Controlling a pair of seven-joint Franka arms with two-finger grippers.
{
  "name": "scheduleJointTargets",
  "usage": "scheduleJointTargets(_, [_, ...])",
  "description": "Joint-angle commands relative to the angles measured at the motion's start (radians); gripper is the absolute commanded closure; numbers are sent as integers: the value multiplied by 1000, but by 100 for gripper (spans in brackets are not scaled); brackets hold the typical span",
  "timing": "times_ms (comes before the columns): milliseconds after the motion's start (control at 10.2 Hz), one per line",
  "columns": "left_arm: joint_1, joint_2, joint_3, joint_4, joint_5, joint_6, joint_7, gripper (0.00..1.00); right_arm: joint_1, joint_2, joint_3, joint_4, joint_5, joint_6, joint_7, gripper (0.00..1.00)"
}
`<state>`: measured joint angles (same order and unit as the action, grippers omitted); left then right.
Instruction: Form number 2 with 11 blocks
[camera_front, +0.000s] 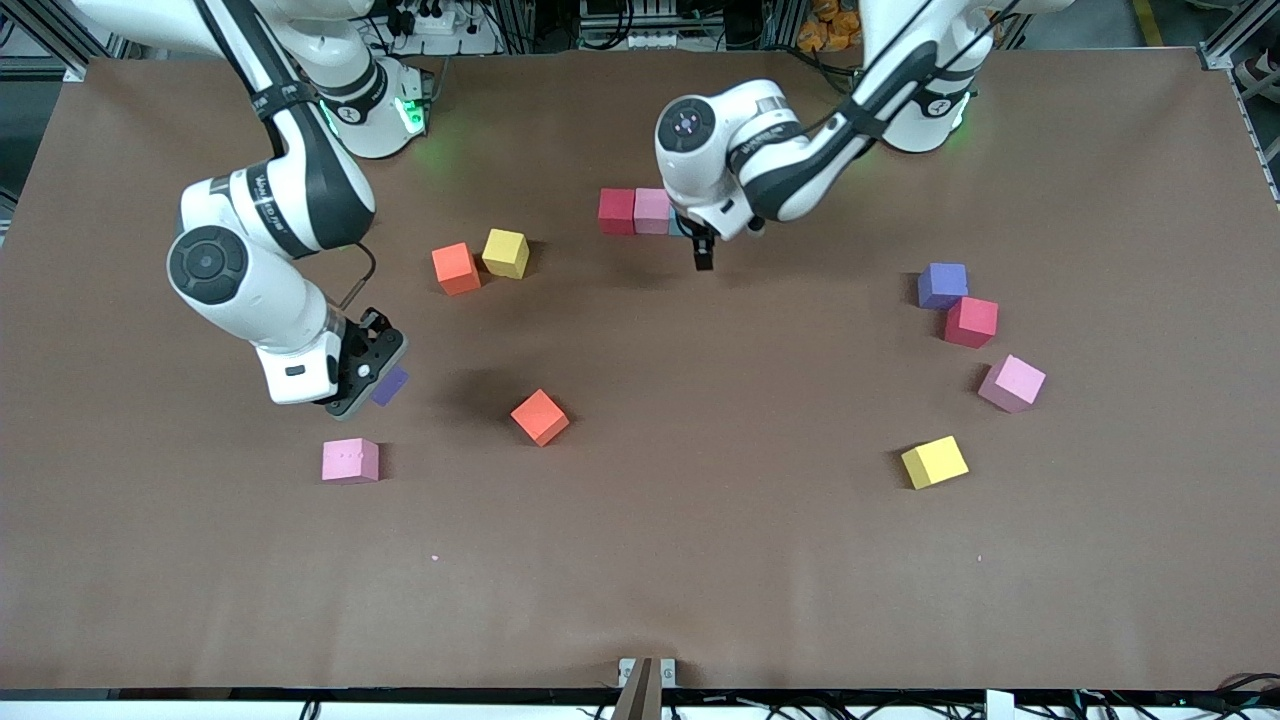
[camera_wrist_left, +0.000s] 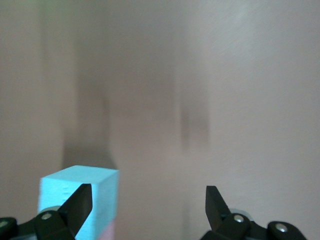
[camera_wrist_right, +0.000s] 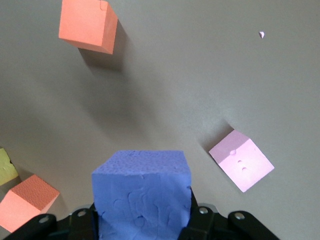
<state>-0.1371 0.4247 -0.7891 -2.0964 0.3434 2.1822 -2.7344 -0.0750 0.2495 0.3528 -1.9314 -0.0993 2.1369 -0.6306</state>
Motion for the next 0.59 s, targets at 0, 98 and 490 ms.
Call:
scheduleJointTargets(0, [106, -24, -13, 56, 42, -52, 14, 0, 0, -27, 58, -18, 4, -20, 122, 65])
scheduleJointTargets(98, [157, -12, -10, 96, 42, -52, 98, 0, 0, -24, 101, -20, 4, -29, 244, 65])
scheduleJointTargets(490, [298, 31, 30, 212, 88, -52, 466, 0, 147, -10, 156, -18, 4, -2, 630, 65])
